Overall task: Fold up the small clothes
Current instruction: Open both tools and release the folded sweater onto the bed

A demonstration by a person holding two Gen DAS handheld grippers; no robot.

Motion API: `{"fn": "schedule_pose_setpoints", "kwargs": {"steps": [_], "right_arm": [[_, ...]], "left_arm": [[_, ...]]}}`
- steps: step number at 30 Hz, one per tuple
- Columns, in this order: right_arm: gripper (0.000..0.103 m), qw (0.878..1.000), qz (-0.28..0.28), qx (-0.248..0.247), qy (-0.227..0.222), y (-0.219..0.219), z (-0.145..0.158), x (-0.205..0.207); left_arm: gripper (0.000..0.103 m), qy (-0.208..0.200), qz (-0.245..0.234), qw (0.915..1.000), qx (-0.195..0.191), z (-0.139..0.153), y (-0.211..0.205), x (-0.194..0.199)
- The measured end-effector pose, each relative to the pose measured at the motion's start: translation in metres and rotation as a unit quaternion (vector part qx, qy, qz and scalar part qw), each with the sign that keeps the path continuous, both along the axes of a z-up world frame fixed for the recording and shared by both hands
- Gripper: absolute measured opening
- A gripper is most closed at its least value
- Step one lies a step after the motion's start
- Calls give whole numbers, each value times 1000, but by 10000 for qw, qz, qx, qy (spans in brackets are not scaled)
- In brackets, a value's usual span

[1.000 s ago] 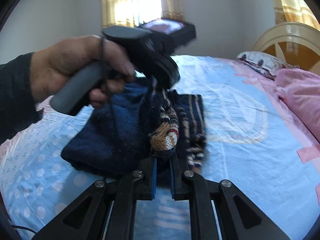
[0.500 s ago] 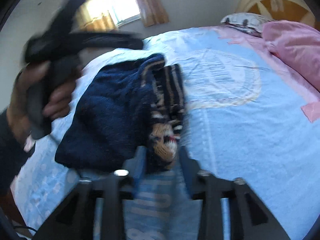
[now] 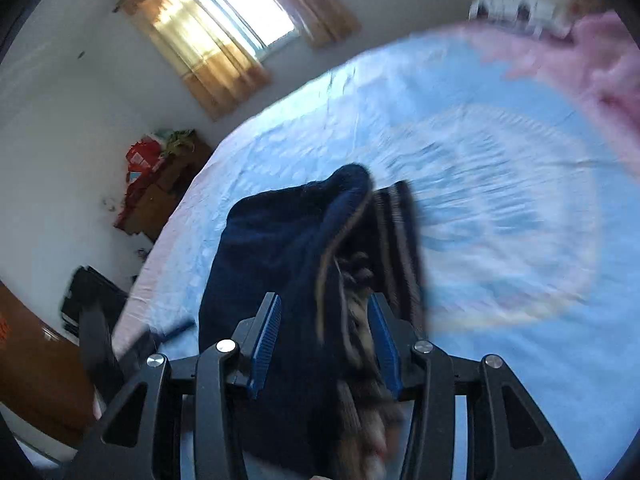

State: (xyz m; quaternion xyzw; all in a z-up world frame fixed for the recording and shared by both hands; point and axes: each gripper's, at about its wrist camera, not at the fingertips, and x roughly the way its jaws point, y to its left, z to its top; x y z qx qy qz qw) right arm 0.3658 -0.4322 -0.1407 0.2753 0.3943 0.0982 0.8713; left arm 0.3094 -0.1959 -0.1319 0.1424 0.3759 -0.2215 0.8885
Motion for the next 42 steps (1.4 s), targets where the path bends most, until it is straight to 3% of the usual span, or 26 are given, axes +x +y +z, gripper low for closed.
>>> {"fn": "schedule_pose_setpoints", "kwargs": {"steps": [2,3,4,8,10,14,17,18,20,21,25,30,32,35,39,42], "right_arm": [[46,9995,102,278,131,6,-13,32],[41,9992,116,333,183,10,-18,41],[9,9995,-20,184,260,13,-22,47],[7,9957,-640,-499,439,13,-31,33],[7,9940,-929,-331,483,-2,-40,16],[7,9909,-1192,-295,559,-15,-59,7],[10,9923,-1034,-581,364,-7,-47,5],[14,9923,-1016,-628,333,-5,-42,4],[39,9915,-1068,-722,152,-4,-26,-7],[43,9917,-1055,-731,-10,-3,-17,-16],[43,9947,-392,-765,-568,21,14,-63],[43,9919,657,-1063,-235,63,-12,-87],[43,9867,645,-1456,318,71,-41,-84],[43,9907,506,-1225,293,64,-41,-82],[43,9910,459,-1229,-248,69,-10,-79],[43,9901,528,-1228,-439,75,3,-57]], "left_arm": [[95,86,-5,9998,-177,-3,4,0],[95,111,-25,9996,-268,-5,6,0],[95,140,-43,9993,-348,-6,7,0],[95,309,-134,9973,-649,-12,19,-1],[95,344,-224,9964,-740,-14,20,-3],[99,162,-409,9969,-651,-14,14,-13],[100,109,-419,9976,-545,-14,11,-15],[100,122,-400,9976,-551,-14,11,-14],[100,127,-314,9976,-611,-14,14,-11],[100,123,-247,9975,-652,-13,17,-10],[100,169,201,9953,-929,-12,34,2],[103,640,589,9886,-1227,-22,49,15],[103,603,673,9879,-1264,-19,51,14],[103,410,859,9876,-1246,-5,52,16],[103,-69,819,9901,-1136,25,41,27],[103,-354,916,9938,-518,26,21,50]]}}
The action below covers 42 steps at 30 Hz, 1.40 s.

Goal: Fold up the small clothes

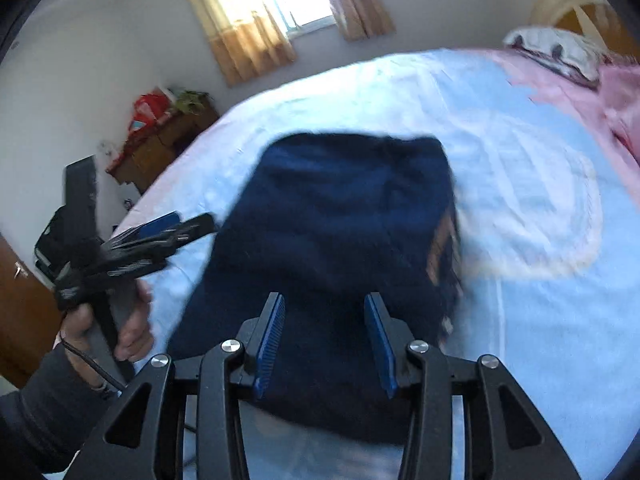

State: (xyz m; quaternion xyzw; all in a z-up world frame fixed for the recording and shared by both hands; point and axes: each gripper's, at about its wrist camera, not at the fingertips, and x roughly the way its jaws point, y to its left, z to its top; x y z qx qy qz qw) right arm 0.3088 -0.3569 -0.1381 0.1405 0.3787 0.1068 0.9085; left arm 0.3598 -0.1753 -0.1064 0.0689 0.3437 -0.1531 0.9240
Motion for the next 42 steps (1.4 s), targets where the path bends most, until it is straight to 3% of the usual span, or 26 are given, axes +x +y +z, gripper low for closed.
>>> {"fn": "schedule_pose_setpoints", "kwargs": {"steps": [3,6,10,13,16,22,27,29,32,37,42], "right_arm": [[43,9995,-227,-145,180,-2,-10,33],[43,9961,-453,-67,758,-13,-37,57],[43,9957,-595,361,605,-24,-41,62],[43,9969,-520,99,581,-16,-36,60],[43,9982,-471,-202,327,-5,-22,41],[43,9977,-12,-665,-89,27,-11,10],[43,9955,-31,-875,357,35,-38,15],[43,9959,-81,-671,606,26,-50,21],[43,9971,-35,-506,568,21,-46,18],[44,9989,-147,-421,109,-5,-25,9],[44,9985,-520,123,75,-51,-13,25]], "left_arm": [[103,117,132,9974,703,-22,-19,26],[103,33,43,9969,781,-35,-20,33],[103,171,42,9995,271,-41,-7,42],[103,459,39,9985,-293,-41,6,47],[103,545,125,9974,-456,-33,15,38],[103,355,59,9980,-529,-18,23,6],[103,336,-66,9987,-372,-26,21,-1],[103,328,-107,9987,-366,-29,20,-1],[103,401,-138,9982,-427,-28,21,-1],[103,537,-295,9970,-482,-23,20,-11],[103,729,-474,9951,-463,-27,16,-26]]}}
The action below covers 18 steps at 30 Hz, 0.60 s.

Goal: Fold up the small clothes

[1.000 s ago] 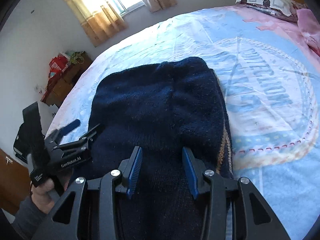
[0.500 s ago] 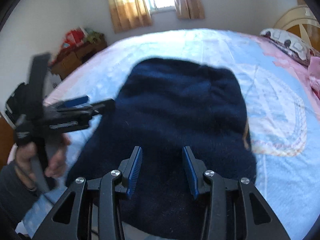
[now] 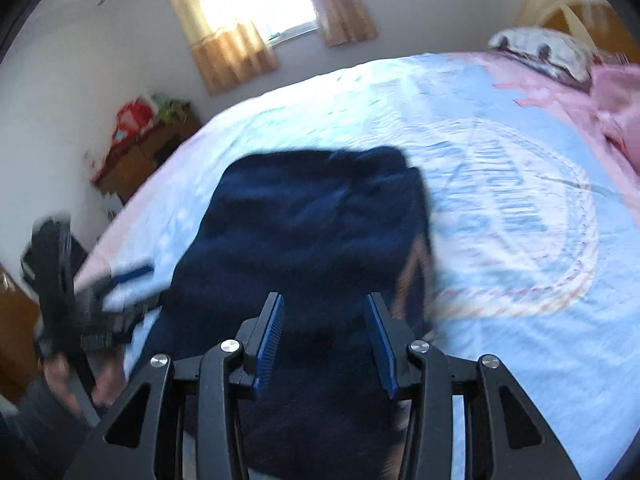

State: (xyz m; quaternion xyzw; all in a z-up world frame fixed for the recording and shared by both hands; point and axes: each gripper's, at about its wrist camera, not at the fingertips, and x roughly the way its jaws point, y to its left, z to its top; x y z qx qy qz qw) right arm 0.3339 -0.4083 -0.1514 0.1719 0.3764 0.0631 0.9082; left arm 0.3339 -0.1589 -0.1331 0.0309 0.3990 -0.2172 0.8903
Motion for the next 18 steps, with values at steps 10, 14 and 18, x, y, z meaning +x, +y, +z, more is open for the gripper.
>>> {"fn": "schedule_pose_setpoints", "kwargs": {"steps": [10,14,18], "right_arm": [[61,9956,-55,829,433,-57,-27,68],[61,9891,-56,1333,621,-68,-45,98],[61,9793,103,1839,841,-73,-67,124]], "left_arm": [[103,503,-286,9983,-119,-26,-3,-19],[103,906,-192,9947,-447,-35,5,-11],[103,865,-190,9948,-509,-36,6,-14]]}}
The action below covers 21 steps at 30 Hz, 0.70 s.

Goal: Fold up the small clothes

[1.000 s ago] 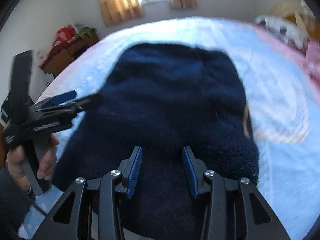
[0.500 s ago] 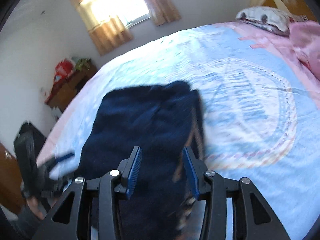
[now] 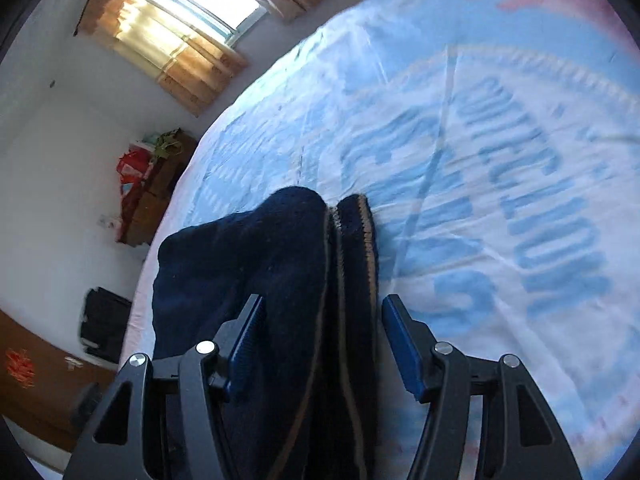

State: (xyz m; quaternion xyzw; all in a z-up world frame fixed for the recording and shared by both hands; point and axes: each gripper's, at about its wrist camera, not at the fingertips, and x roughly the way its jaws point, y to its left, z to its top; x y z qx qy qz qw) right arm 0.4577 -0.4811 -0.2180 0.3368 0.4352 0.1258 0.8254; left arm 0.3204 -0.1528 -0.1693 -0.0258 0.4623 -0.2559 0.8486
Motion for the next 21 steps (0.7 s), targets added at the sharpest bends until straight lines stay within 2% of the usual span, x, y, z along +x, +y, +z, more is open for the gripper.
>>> {"fn": "schedule_pose_setpoints", "kwargs": {"steps": [6,9,13,14,16,17,18,19,21], "right_arm": [[61,9997,99,189,-113,-2,-3,16],[61,9996,112,196,-183,-2,-4,18],[61,9986,408,275,-184,12,-6,31],[55,9977,507,418,-183,17,-7,36],[42,9967,476,654,-92,20,-15,42],[38,9968,391,694,-92,20,-17,42],[37,9967,336,737,-109,20,-17,42],[34,9970,309,697,-140,21,-15,39],[32,9974,232,611,-291,25,-5,29]], "left_arm": [[100,-99,-401,9989,-203,2,-6,-12],[97,-151,-573,9982,-112,1,-14,-14],[94,-129,-652,9975,-235,1,-15,-14],[91,-129,-660,9974,-258,2,-15,-13],[83,-146,-730,9969,-237,3,-18,-12],[75,-122,-783,9965,-273,3,-19,-12],[60,-121,-849,9959,-301,4,-20,-14],[54,-187,-839,9960,-250,6,-20,-16],[33,-336,-790,9962,-169,11,-19,-19]]}}
